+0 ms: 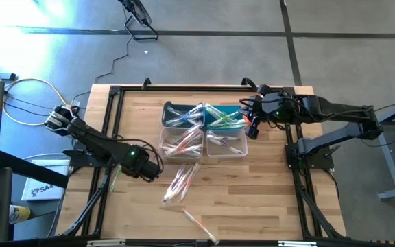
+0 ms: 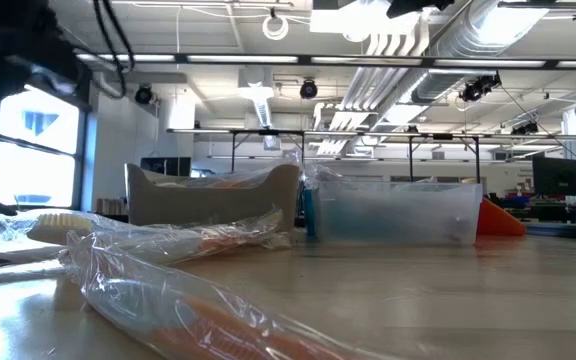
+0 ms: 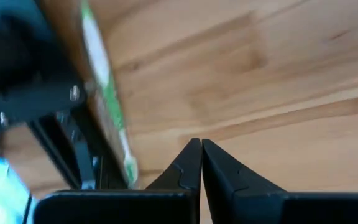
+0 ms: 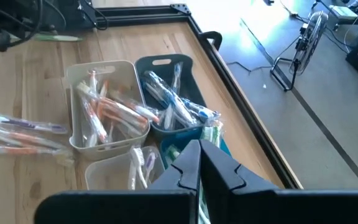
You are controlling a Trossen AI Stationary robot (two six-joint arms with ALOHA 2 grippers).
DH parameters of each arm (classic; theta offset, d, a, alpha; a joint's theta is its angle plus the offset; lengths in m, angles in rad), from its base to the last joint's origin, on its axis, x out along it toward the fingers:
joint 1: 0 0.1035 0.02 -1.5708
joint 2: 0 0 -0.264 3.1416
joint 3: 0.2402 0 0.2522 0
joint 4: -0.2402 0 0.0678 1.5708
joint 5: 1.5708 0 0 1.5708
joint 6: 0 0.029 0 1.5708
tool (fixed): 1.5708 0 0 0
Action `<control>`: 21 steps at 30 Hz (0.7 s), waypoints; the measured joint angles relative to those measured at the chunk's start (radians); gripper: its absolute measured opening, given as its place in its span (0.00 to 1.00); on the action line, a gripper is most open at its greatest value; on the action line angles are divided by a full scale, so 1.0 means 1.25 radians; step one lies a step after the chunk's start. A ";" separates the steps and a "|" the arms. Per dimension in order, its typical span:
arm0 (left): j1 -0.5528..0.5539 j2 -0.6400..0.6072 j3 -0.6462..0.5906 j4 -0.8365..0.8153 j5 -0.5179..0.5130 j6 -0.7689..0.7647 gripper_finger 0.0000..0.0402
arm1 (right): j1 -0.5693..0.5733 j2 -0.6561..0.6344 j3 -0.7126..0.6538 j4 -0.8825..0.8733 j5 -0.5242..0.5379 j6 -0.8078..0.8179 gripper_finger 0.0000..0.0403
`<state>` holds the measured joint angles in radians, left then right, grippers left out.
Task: Pick & Place Toothbrushes
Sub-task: Put the green toothbrush into the blue bin
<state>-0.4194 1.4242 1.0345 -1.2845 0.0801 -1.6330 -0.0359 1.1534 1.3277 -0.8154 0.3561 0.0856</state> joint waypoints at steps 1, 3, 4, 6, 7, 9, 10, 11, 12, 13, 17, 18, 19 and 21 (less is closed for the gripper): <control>-0.001 0.000 -0.019 0.010 0.026 -0.015 0.01 | 0.000 0.000 0.000 0.000 0.000 0.000 0.01; -0.013 0.001 -0.057 0.028 0.068 -0.044 0.00 | 0.000 0.000 0.000 0.000 0.000 0.000 0.01; -0.019 0.001 -0.073 0.031 0.082 -0.057 0.00 | 0.000 0.000 0.000 0.002 0.000 0.000 0.01; -0.032 0.001 -0.097 0.031 0.092 -0.092 0.00 | 0.000 0.000 0.000 0.006 0.000 0.000 0.01; -0.040 0.001 -0.105 0.031 0.092 -0.113 0.00 | 0.000 0.000 0.000 0.009 0.000 0.000 0.01; -0.054 0.001 -0.111 0.028 0.089 -0.150 0.00 | 0.000 0.000 0.000 0.013 0.000 0.000 0.01; -0.063 0.001 -0.113 0.028 0.089 -0.166 0.00 | 0.000 0.000 0.000 0.015 0.000 0.000 0.01; -0.074 0.001 -0.115 0.025 0.089 -0.186 0.00 | 0.000 0.000 0.000 0.016 0.000 0.000 0.01; -0.083 0.001 -0.118 0.024 0.089 -0.207 0.00 | 0.000 0.000 0.000 0.016 0.000 0.000 0.01; -0.094 0.001 -0.121 0.023 0.086 -0.234 0.00 | 0.000 0.000 0.000 0.016 0.000 0.000 0.01; -0.142 0.001 -0.138 0.023 0.081 -0.362 0.00 | 0.000 0.000 0.000 0.016 0.000 0.000 0.01; -0.154 0.001 -0.143 0.023 0.082 -0.386 0.00 | 0.000 0.000 0.000 0.016 0.000 0.000 0.01; -0.165 0.001 -0.148 0.022 0.082 -0.406 0.00 | 0.000 0.000 0.000 0.016 0.000 0.000 0.01; -0.186 0.001 -0.159 0.022 0.089 -0.439 0.00 | 0.000 0.000 0.000 0.016 0.000 -0.001 0.01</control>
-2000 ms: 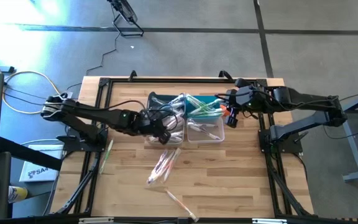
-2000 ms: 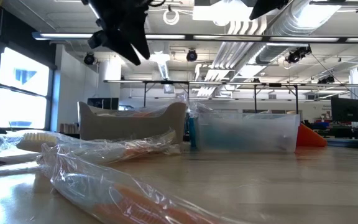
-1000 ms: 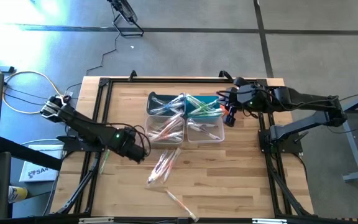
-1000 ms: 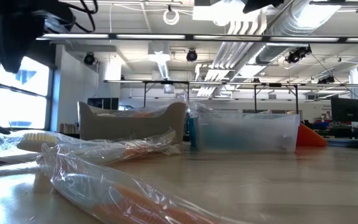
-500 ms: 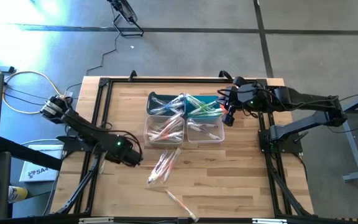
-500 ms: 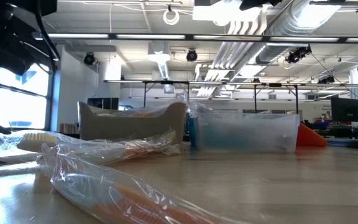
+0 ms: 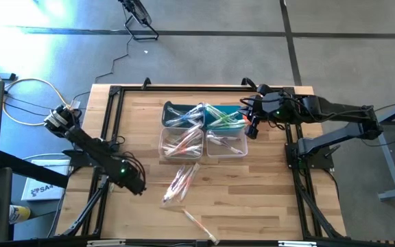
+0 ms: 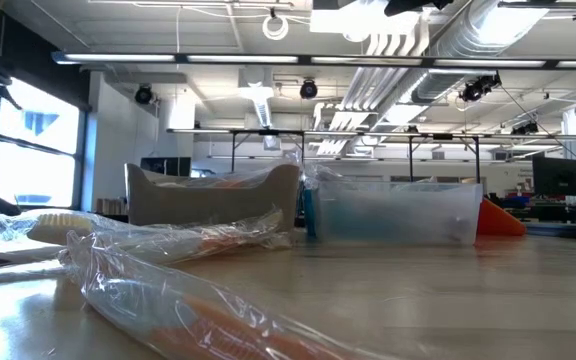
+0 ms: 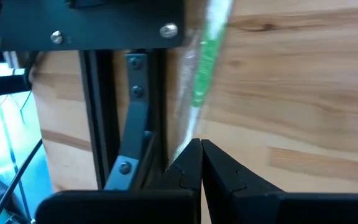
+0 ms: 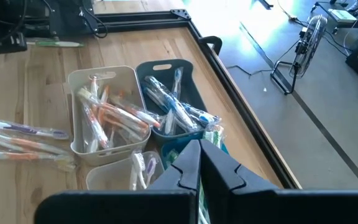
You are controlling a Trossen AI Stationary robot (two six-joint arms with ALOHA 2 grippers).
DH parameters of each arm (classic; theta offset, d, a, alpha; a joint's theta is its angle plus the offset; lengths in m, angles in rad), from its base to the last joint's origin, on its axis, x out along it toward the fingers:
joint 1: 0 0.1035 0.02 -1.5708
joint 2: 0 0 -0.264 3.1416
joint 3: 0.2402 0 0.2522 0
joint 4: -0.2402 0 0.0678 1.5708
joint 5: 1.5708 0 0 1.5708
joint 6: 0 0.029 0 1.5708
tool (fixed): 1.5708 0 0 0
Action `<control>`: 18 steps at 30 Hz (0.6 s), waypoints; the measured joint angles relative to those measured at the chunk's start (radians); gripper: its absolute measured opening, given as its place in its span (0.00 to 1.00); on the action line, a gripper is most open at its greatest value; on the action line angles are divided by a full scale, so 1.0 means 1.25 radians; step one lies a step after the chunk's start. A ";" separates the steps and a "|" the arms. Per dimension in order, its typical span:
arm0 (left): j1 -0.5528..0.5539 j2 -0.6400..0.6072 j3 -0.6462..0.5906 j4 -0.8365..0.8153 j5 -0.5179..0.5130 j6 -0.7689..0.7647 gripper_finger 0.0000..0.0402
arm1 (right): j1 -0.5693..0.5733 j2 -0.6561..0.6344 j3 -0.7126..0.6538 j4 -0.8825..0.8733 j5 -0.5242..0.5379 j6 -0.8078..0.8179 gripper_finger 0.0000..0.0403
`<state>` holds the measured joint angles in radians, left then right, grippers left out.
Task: Pick & Place Toothbrushes
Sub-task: Put the green toothbrush into the blue bin
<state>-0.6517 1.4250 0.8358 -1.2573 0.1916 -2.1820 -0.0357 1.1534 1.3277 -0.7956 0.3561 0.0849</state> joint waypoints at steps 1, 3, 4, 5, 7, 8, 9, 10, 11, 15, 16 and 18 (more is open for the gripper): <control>-0.009 0.000 -0.006 0.000 0.005 -0.015 0.00 | 0.000 0.000 0.000 0.000 0.000 0.000 0.01; -0.025 0.000 -0.015 0.001 0.007 -0.033 0.00 | 0.000 0.000 0.000 0.000 0.000 0.000 0.01; -0.031 0.000 -0.020 0.002 0.006 -0.040 0.00 | 0.000 0.000 0.000 0.000 0.000 0.000 0.01; -0.036 0.000 -0.026 0.002 0.003 -0.046 0.00 | 0.000 0.000 0.000 0.000 0.000 0.000 0.01; -0.044 0.000 -0.043 0.003 0.002 -0.061 0.00 | 0.000 0.000 0.000 0.000 0.000 -0.001 0.01; -0.046 0.000 -0.053 0.007 0.002 -0.065 0.00 | 0.000 0.000 0.000 0.000 0.000 -0.001 0.01; -0.047 0.000 -0.063 0.012 0.001 -0.068 0.00 | 0.000 0.000 0.000 0.000 0.000 -0.001 0.01; -0.046 0.000 -0.074 0.021 0.001 -0.069 0.00 | 0.000 0.000 0.000 0.000 0.000 0.000 0.01; -0.046 0.000 -0.083 0.030 0.001 -0.068 0.00 | 0.000 0.000 0.000 0.000 0.000 0.000 0.01; -0.045 0.000 -0.119 0.083 -0.007 -0.065 0.00 | 0.000 0.000 0.000 0.000 0.000 0.000 0.01; -0.045 0.000 -0.128 0.102 -0.013 -0.065 0.00 | 0.000 0.000 0.000 0.000 0.000 0.000 0.01; -0.045 0.000 -0.143 0.132 -0.020 -0.064 0.00 | 0.000 0.000 0.000 0.000 0.000 -0.001 0.01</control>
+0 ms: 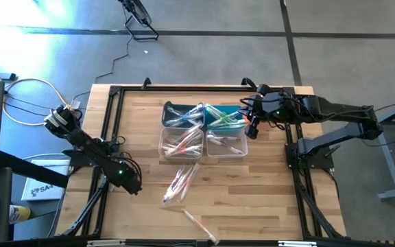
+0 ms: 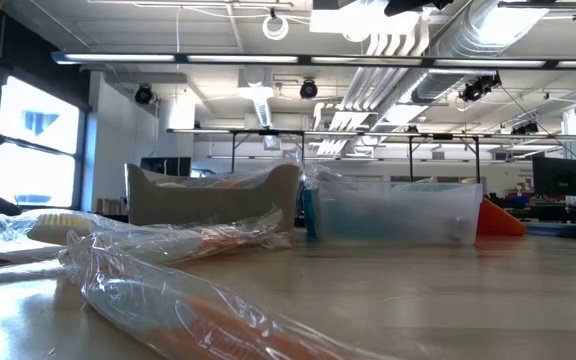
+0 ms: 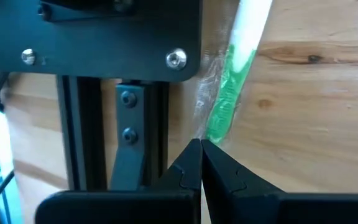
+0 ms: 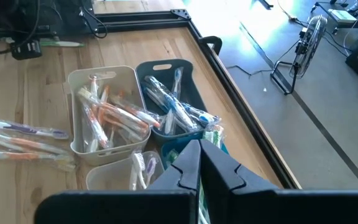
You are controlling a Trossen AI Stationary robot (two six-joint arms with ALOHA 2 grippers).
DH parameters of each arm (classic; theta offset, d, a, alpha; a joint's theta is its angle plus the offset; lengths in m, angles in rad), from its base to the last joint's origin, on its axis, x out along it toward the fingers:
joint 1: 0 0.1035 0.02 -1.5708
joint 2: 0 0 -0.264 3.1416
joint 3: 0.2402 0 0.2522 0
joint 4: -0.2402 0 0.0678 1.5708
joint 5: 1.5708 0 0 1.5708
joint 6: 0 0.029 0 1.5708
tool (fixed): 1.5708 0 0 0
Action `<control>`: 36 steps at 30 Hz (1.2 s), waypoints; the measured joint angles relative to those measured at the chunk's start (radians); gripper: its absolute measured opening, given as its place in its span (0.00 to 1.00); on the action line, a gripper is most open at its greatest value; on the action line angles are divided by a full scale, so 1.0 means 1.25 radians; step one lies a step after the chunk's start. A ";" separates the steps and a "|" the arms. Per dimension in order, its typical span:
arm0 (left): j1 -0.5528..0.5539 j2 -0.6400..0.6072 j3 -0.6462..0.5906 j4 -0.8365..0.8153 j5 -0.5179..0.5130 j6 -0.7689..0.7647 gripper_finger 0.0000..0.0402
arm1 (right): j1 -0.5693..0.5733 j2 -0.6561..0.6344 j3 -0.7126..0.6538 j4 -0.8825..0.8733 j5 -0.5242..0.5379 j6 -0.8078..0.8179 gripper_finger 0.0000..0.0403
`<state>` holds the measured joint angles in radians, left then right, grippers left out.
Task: Pick & Place Toothbrushes
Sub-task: Put the green toothbrush into the blue bin
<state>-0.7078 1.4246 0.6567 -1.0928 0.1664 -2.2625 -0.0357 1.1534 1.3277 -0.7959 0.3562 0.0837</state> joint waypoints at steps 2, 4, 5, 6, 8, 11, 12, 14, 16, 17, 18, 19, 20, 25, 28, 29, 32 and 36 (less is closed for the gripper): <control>0.000 0.000 -0.013 0.016 -0.001 0.001 0.00 | 0.000 0.000 0.000 0.000 0.000 -0.001 0.01; 0.000 0.000 -0.020 0.023 -0.001 0.001 0.00 | 0.000 0.000 0.000 0.000 0.000 -0.001 0.01; 0.000 0.000 -0.022 0.024 -0.001 0.002 0.00 | 0.000 0.000 0.000 0.000 0.000 -0.001 0.01; 0.000 0.000 -0.023 0.024 -0.001 0.003 0.00 | 0.000 0.000 0.000 0.000 0.000 -0.001 0.01; 0.000 0.000 -0.023 0.026 -0.001 0.005 0.00 | 0.000 0.000 0.000 0.000 0.000 -0.001 0.01; 0.000 0.000 -0.023 0.064 -0.022 0.024 0.00 | 0.000 0.000 0.000 0.000 0.000 -0.005 0.01; 0.000 0.000 -0.023 0.078 -0.035 0.030 0.00 | 0.000 0.000 0.000 0.000 0.000 -0.006 0.01; 0.000 -0.001 -0.023 0.097 -0.054 0.033 0.00 | 0.000 0.000 0.000 0.000 0.000 -0.007 0.01; 0.000 -0.002 -0.021 0.116 -0.065 0.034 0.00 | 0.000 0.000 0.000 0.000 0.000 -0.008 0.01; 0.000 -0.002 -0.018 0.124 -0.070 0.035 0.00 | 0.000 0.000 0.000 0.000 0.000 -0.011 0.01; 0.000 -0.002 -0.010 0.131 -0.078 0.037 0.00 | 0.000 0.000 0.000 0.000 0.000 -0.016 0.01; 0.000 -0.001 -0.001 0.142 -0.086 0.053 0.00 | 0.000 0.000 0.000 0.000 0.000 -0.020 0.01; 0.000 -0.001 0.007 0.153 -0.101 0.076 0.00 | 0.000 0.000 0.000 0.000 0.000 -0.024 0.01; 0.000 0.001 0.035 0.238 -0.204 0.179 0.00 | -0.010 0.000 0.000 0.000 0.000 -0.027 0.01; 0.000 0.001 0.036 0.333 -0.259 0.245 0.00 | -0.025 0.000 0.000 0.001 0.001 -0.025 0.01; 0.000 0.001 0.036 0.353 -0.270 0.261 0.00 | -0.029 0.000 0.000 0.001 0.000 -0.024 0.01; 0.001 0.001 0.036 0.380 -0.282 0.281 0.00 | -0.042 0.000 0.000 0.001 0.000 -0.023 0.01; 0.001 0.001 0.036 0.362 -0.282 0.278 0.00 | -0.052 0.000 0.000 0.001 0.000 -0.023 0.01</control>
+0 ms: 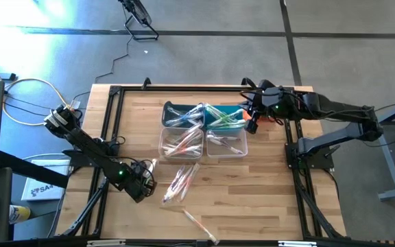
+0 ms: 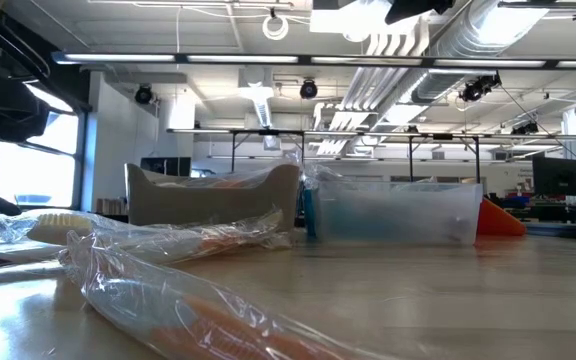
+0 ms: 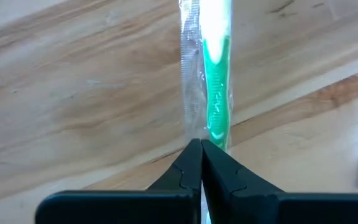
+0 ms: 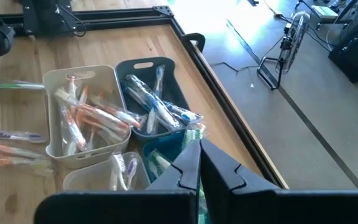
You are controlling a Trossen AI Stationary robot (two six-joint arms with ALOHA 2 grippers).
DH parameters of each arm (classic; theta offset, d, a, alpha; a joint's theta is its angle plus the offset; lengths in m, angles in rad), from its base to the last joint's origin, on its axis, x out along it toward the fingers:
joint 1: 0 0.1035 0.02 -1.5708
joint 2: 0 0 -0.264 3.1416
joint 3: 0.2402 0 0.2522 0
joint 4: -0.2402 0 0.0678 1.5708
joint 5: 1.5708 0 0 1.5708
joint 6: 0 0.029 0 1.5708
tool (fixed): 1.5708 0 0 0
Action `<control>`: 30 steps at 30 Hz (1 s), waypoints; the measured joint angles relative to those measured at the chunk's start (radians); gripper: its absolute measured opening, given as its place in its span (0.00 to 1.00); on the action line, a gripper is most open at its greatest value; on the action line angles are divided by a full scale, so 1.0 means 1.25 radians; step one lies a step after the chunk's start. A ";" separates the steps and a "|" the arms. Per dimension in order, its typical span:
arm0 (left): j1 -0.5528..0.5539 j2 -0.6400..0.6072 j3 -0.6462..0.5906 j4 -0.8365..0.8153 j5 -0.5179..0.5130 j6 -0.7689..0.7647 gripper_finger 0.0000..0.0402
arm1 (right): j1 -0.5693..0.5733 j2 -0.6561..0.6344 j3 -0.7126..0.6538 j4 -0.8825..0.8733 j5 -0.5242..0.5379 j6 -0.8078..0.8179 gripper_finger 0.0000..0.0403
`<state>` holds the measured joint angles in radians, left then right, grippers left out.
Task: Pick & Place Toothbrushes
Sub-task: Put the green toothbrush into the blue bin
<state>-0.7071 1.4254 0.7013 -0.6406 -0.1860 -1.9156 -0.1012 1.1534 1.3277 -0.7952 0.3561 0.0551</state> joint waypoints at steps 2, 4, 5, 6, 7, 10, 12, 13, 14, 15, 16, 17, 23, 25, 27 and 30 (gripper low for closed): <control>0.000 0.000 0.000 -0.010 0.000 0.000 0.00 | 0.000 0.000 0.000 0.000 0.000 0.000 0.01; 0.000 0.000 0.000 -0.022 0.000 -0.002 0.00 | 0.000 0.000 0.000 0.000 0.000 0.000 0.01; 0.000 0.000 0.000 -0.028 0.000 -0.004 0.00 | 0.000 0.000 0.000 0.000 0.000 0.000 0.01; 0.000 0.000 0.000 -0.035 0.000 -0.008 0.00 | 0.000 0.000 0.000 0.000 0.000 0.000 0.01; 0.000 0.000 0.000 -0.043 0.000 -0.013 0.00 | 0.000 0.000 0.000 0.000 0.000 0.000 0.01; 0.000 -0.009 0.000 -0.063 0.000 -0.022 0.00 | 0.000 0.000 0.000 0.000 0.000 0.000 0.01; 0.000 -0.022 0.000 -0.068 -0.001 -0.021 0.00 | 0.000 0.000 0.000 0.000 0.000 0.000 0.01; 0.000 -0.031 0.000 -0.072 -0.004 -0.021 0.00 | 0.000 0.000 0.000 0.000 0.000 0.000 0.01; 0.000 -0.041 0.000 -0.076 -0.006 -0.021 0.00 | 0.000 0.000 0.000 -0.001 0.000 0.000 0.01; 0.000 -0.051 0.000 -0.079 -0.010 -0.020 0.00 | 0.000 0.000 0.000 -0.001 0.000 0.000 0.01; 0.000 -0.059 0.000 -0.079 -0.011 -0.016 0.00 | 0.000 0.000 0.000 0.000 0.000 0.000 0.01; 0.000 -0.068 0.000 -0.081 -0.012 -0.011 0.00 | 0.000 0.000 0.000 -0.001 0.000 0.000 0.01; 0.000 -0.114 0.000 -0.101 -0.013 0.001 0.00 | 0.000 0.000 0.000 -0.001 0.000 0.000 0.01; 0.000 -0.131 0.000 -0.100 -0.014 0.000 0.00 | 0.000 0.000 0.000 -0.001 0.000 0.001 0.01; 0.000 -0.147 0.000 -0.102 -0.014 0.000 0.00 | 0.000 0.000 0.000 -0.001 0.000 0.000 0.01; 0.000 -0.162 0.000 -0.098 -0.014 -0.002 0.00 | 0.000 0.000 0.000 -0.001 0.000 0.001 0.01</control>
<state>-0.7071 1.2228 0.7017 -0.7625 -0.2036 -1.9186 -0.1013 1.1534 1.3277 -0.7959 0.3557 0.0559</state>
